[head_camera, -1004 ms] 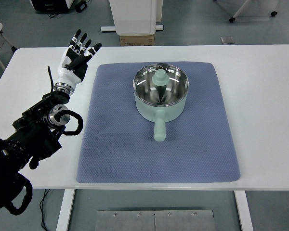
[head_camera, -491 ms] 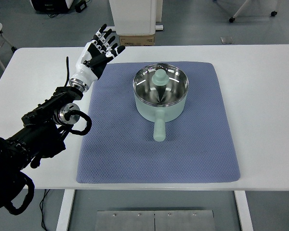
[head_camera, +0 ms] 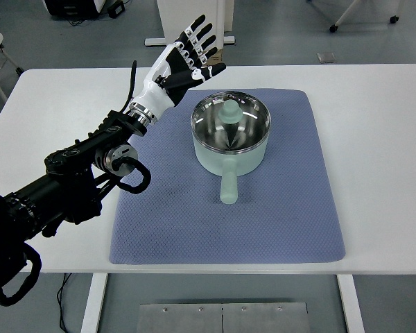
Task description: Rotate green pot handle
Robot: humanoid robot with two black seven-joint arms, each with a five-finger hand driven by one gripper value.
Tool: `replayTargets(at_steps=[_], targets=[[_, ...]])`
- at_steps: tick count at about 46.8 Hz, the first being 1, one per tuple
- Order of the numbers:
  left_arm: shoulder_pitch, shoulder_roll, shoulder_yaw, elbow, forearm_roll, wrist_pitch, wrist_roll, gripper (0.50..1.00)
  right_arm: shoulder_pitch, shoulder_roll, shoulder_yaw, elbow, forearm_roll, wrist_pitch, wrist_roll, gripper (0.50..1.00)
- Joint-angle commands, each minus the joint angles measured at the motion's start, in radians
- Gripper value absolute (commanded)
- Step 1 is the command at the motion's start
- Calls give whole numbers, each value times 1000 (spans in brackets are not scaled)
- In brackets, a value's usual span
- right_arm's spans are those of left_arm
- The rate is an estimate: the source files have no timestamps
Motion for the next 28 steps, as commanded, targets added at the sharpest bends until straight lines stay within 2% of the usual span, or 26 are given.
replayTargets(at_steps=[1,12,23,28], targets=[[0,7,0,-19,14,2,-22,1000,0,0,0,0,-1,0,0,1000],[0,13,1,-38,145,20,-22,1000,0,0,1,0,1,0,0,1000],[2,18,1,-77,366,178,-22,1000,0,0,1,0,-1,0,0,1000],[0,41,0,-125,379,192,-22,1000,0,0,0,0,1,0,0,1000]])
